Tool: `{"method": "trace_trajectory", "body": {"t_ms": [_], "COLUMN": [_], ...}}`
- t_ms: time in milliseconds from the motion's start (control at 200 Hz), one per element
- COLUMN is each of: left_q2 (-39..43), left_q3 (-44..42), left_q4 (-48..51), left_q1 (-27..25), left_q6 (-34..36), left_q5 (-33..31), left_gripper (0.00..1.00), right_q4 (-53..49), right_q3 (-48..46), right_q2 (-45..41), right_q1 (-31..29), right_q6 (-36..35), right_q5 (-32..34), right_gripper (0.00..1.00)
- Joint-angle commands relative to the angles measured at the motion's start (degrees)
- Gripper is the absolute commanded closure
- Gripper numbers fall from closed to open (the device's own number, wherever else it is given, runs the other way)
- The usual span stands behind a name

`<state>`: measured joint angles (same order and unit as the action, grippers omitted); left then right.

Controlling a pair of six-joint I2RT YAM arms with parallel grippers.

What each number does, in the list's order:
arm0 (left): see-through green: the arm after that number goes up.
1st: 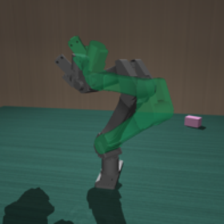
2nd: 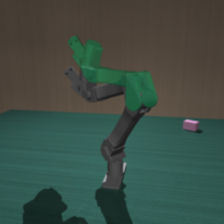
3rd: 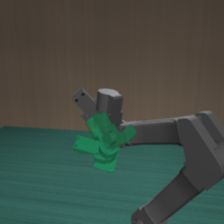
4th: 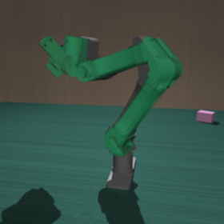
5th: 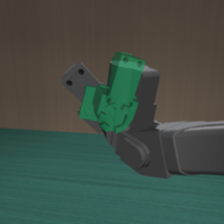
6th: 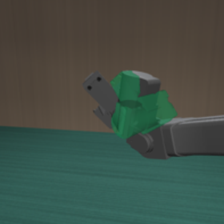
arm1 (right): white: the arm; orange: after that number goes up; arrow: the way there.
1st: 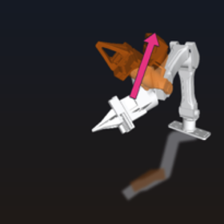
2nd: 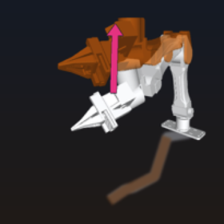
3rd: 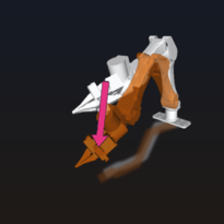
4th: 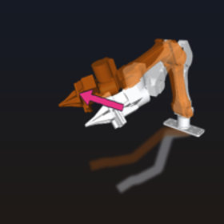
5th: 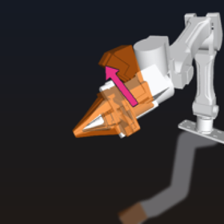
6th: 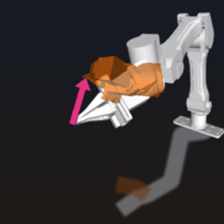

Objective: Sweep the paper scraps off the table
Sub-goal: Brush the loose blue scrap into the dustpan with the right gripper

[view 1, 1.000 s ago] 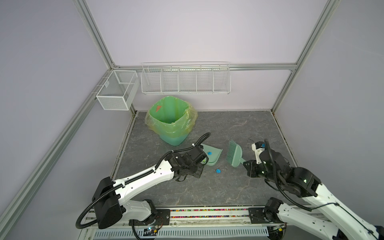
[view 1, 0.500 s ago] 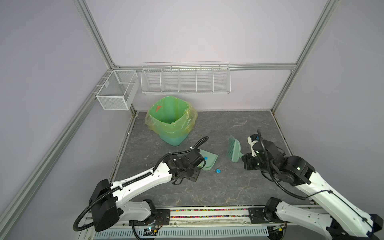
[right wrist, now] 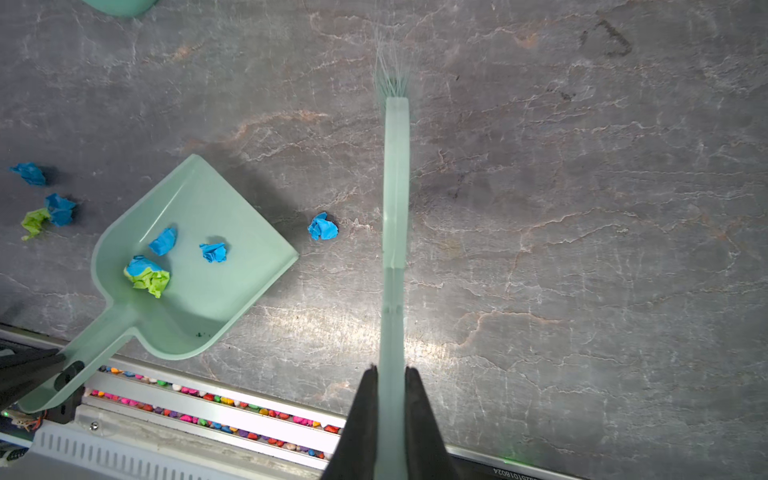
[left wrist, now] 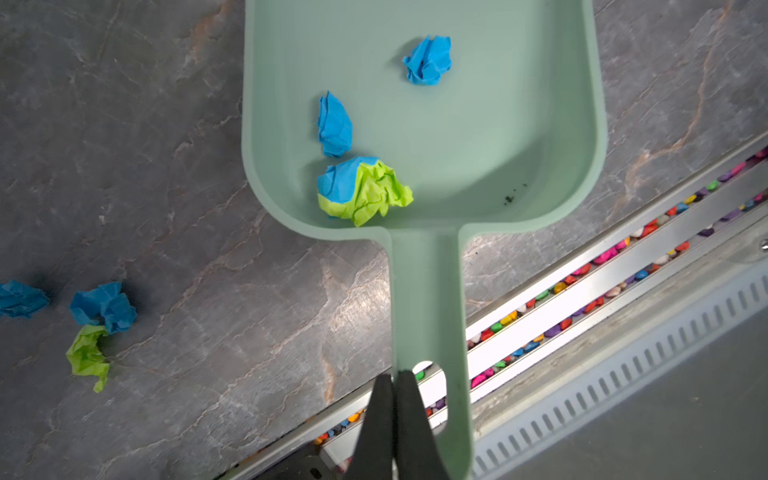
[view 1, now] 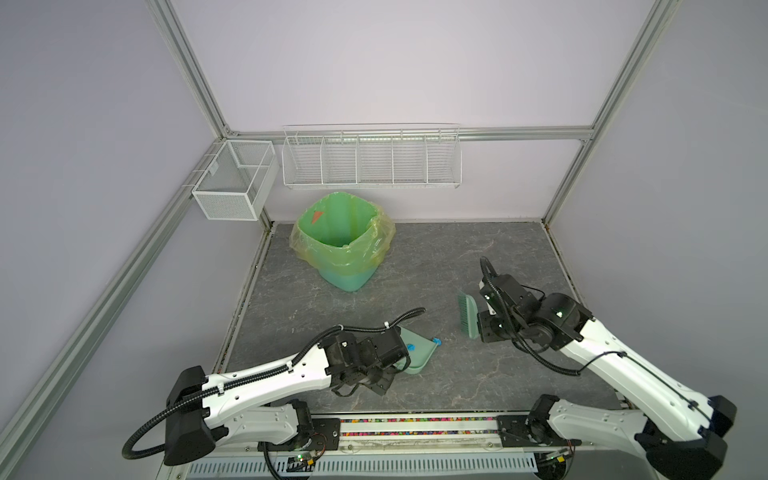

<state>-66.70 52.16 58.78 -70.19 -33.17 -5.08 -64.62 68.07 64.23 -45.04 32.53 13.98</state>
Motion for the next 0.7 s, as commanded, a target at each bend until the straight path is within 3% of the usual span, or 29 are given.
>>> {"method": "trace_trajectory", "body": {"t_ms": [0,530,695], "left_q2": [0.50,-3.11,-4.87], "left_q3": [-1.16,-2.94,-2.16], "left_q4": [2.28,-1.43,-0.81], "left_q1": [-0.43,-3.20,-3.20], "left_q6": [-2.45,-2.57,-1.07], "left_q5": [-0.33,2.93,2.82], "left_gripper": [1.00,1.00,1.00], "right_q4": [0.72,1.64,3.00], "right_q3": [1.79,1.00,3.10], "right_q2": [1.34,5.74,9.20], "right_q1": [0.31,0.37,0.38], "right_q6": [-1.49,-3.08,-6.58], "right_q5": [-1.65,-2.68,-4.42], "right_gripper": [0.93,0.93,0.93]}}
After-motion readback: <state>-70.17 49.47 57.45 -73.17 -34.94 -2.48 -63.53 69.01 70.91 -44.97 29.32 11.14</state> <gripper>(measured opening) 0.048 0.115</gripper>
